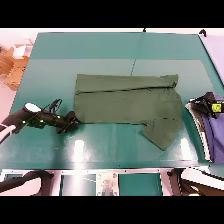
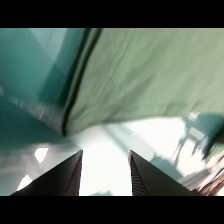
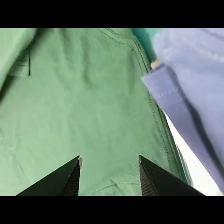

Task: Fold the shirts.

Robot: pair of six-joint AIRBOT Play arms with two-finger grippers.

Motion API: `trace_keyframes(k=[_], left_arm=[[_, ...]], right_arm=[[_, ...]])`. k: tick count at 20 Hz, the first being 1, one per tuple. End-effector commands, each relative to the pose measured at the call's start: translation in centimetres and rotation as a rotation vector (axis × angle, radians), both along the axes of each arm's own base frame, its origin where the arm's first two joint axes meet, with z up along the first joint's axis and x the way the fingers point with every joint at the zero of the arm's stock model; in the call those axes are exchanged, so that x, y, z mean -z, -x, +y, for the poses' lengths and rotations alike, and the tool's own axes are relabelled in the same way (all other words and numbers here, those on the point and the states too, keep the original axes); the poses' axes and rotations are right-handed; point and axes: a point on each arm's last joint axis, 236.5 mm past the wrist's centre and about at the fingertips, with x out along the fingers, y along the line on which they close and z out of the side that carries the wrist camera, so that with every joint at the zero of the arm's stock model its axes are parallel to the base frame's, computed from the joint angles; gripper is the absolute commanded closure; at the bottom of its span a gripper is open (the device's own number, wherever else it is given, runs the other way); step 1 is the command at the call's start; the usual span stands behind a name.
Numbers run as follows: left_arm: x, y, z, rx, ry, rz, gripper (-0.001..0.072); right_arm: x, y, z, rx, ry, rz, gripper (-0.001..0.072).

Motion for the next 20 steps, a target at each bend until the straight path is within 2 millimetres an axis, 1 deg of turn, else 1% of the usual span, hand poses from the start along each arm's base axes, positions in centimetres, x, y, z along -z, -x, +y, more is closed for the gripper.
trace_keyframes(k=[1,3,4,7,9,10,11,12,15,16,18,19,20], left_arm=[[1.5,-3.9,1.9,-0.191,-0.091,-0.098,0.0338],[1.0,-5.2,1.9,-0.264,-0.066,-0.118,0.0340],[0.8,-5.7,1.7,-0.288,-0.057,-0.126,0.0365],[0.6,-6.5,0.7,-0.302,-0.069,-0.165,0.0366],[0.6,-7.2,0.7,-0.331,-0.082,-0.192,0.0367],[0.6,-7.4,0.9,-0.337,-0.086,-0.197,0.0433],[0.6,-7.4,0.9,-0.333,-0.088,-0.200,0.0678],[0.6,-7.4,0.9,-0.335,-0.087,-0.199,0.0656],[0.5,-6.8,0.3,-0.313,-0.069,-0.179,0.0661],[0.5,-6.5,0.0,-0.301,-0.060,-0.170,0.0685],[0.4,-6.0,-0.4,-0.279,-0.049,-0.159,0.0684],[0.4,-5.9,-0.5,-0.272,-0.046,-0.155,0.0664],[0.4,-5.7,-0.7,-0.252,-0.042,-0.157,0.0306]], right_arm=[[0.5,0.3,0.4,0.011,-0.019,0.004,0.0284],[0.5,0.2,0.5,0.016,-0.023,0.000,0.0283],[0.4,0.0,0.5,0.021,-0.027,-0.006,0.0284],[-0.2,-0.6,0.8,0.037,-0.054,-0.034,0.0283],[0.0,-0.5,0.9,0.039,-0.060,-0.032,0.0282],[0.1,-0.4,1.0,0.039,-0.064,-0.028,0.0283],[0.3,-0.3,1.1,0.039,-0.068,-0.024,0.0283],[0.5,-0.2,1.3,0.039,-0.073,-0.019,0.0283],[1.3,0.3,1.7,0.043,-0.088,-0.002,0.0283],[1.4,0.4,1.9,0.044,-0.093,0.001,0.0282],[1.4,0.4,1.9,0.047,-0.098,-0.001,0.0282],[1.4,0.3,1.9,0.047,-0.100,-0.002,0.0281],[1.3,0.3,2.0,0.049,-0.102,-0.004,0.0281]])
